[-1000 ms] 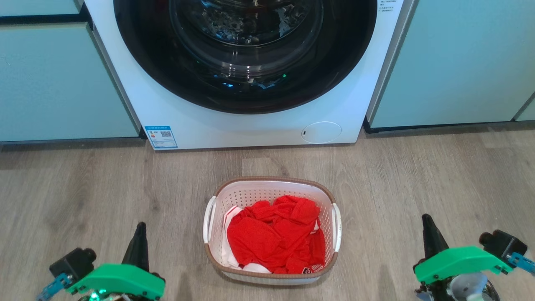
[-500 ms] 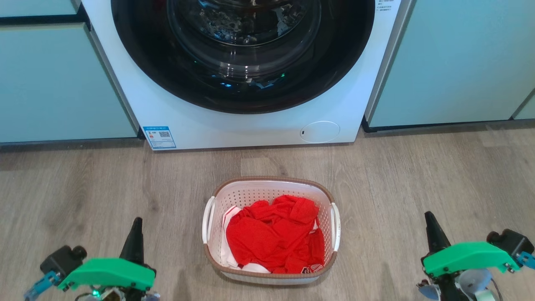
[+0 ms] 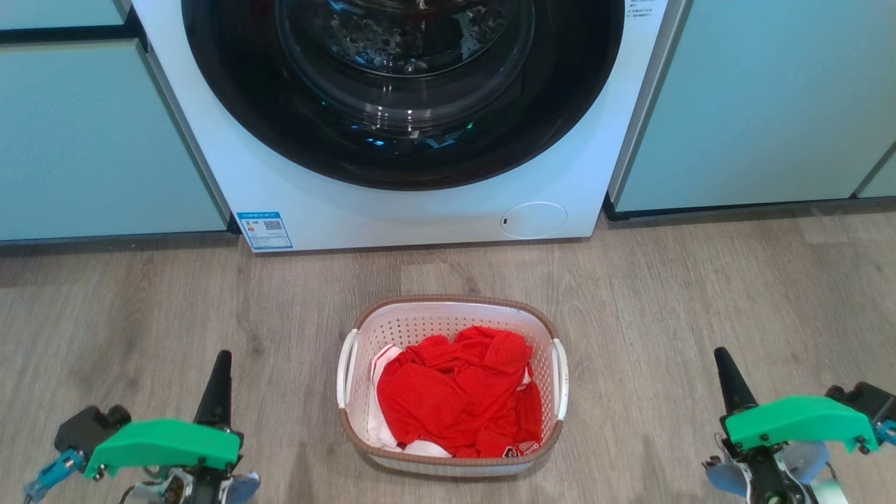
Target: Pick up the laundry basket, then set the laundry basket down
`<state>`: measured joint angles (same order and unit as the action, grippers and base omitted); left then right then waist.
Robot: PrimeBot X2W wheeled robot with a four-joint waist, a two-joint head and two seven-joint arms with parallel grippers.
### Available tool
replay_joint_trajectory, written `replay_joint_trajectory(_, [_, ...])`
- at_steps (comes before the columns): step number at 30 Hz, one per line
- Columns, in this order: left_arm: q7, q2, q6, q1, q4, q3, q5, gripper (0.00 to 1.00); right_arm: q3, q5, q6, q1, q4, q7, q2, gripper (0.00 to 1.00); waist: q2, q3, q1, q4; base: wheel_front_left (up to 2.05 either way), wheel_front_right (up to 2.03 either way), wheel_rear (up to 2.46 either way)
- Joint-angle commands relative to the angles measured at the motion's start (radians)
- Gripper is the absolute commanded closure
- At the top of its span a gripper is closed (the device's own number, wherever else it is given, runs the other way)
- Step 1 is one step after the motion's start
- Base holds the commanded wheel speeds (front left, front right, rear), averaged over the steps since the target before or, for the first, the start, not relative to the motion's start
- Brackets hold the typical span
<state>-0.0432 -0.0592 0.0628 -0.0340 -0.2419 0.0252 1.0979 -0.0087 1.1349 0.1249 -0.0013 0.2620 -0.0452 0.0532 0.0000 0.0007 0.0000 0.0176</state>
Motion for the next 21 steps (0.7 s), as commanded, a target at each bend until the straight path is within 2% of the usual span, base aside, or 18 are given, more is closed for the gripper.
replay_joint_trajectory(1, [0.011, -0.013, 0.011, 0.056, 0.026, -0.030, 0.034, 1.00, 0.002, 0.033, 0.004, -0.053, -0.030, 0.007, 0.019, 1.00, 0.0000, 0.000, 0.0000, -0.001, 0.00, 0.00, 0.00])
replay_joint_trajectory(21, [0.066, -0.012, 0.036, 0.093, 0.013, -0.067, 0.255, 1.00, -0.031, 0.240, 0.005, -0.075, -0.025, 0.062, 0.020, 1.00, 0.0000, 0.001, 0.0000, -0.008, 0.00, 0.00, 0.00])
